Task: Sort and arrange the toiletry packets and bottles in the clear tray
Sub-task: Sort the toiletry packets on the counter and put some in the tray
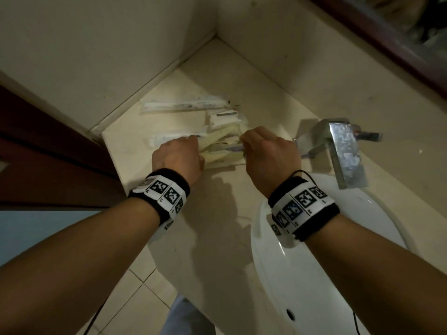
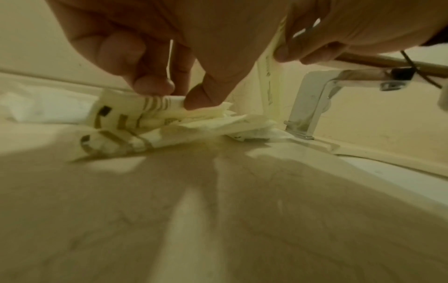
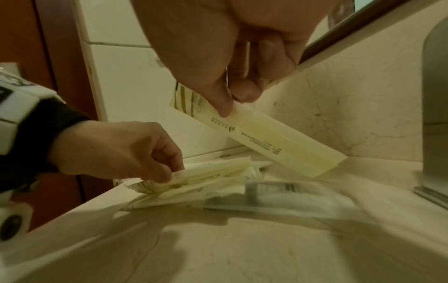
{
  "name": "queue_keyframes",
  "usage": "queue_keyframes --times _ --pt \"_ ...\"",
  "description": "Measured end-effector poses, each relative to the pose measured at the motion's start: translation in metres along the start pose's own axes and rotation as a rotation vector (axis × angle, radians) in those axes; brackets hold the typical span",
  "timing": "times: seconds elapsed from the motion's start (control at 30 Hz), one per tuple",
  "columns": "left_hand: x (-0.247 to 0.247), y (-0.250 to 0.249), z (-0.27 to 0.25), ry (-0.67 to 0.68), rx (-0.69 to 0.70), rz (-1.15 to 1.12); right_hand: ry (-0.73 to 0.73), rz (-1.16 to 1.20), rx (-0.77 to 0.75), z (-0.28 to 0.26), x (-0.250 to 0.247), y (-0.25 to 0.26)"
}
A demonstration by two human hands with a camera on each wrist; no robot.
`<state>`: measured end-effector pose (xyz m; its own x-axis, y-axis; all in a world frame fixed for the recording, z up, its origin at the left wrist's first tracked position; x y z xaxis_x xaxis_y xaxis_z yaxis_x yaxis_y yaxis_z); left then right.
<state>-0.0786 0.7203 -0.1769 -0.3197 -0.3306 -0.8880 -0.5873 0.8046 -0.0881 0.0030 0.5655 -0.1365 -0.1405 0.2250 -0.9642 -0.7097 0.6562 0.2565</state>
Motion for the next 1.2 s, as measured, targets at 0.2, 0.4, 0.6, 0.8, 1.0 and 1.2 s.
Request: queue_keyframes --times 0.2,0.4,0.6,0.8,1.0,1.2 --pt "-0.003 -0.001 -0.013 -0.044 -0.041 0.008 -0.08 0.014 -0.016 -0.018 -0.019 0.004" --pt "-0.01 0.001 -0.05 -0.163 -0.108 -0.142 -0.217 0.046 -0.08 -0.055 -0.044 0.011" --pt "-0.016 -0.039 -0.117 -0.229 -0.002 -0.29 -0.313 0.095 -0.107 -0.107 -0.074 0.007" --pt "-0.024 -0.142 -0.178 -0.395 0.237 -0.429 -0.395 0.047 0.036 -0.177 -0.125 -0.045" --pt "-0.019 -0.27 -0.22 -0.384 0.45 -0.489 -0.475 0.069 0.277 -0.264 -0.183 -0.126" --pt "-0.001 -0.402 -0.282 -0.29 0.679 -0.549 -0.58 0.053 0.595 -0.371 -0.23 -0.21"
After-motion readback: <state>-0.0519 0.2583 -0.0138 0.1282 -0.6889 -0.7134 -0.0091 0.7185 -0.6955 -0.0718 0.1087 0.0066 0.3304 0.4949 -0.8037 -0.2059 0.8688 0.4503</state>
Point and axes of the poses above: each hand's wrist, its own z-axis towards the middle knuckle, its own x-axis out of the palm, y = z × x, the point moved 3 cm from there along z, towards the middle knuckle, and after that the axes turned 5 degrees about y, right-handed, at the moved point
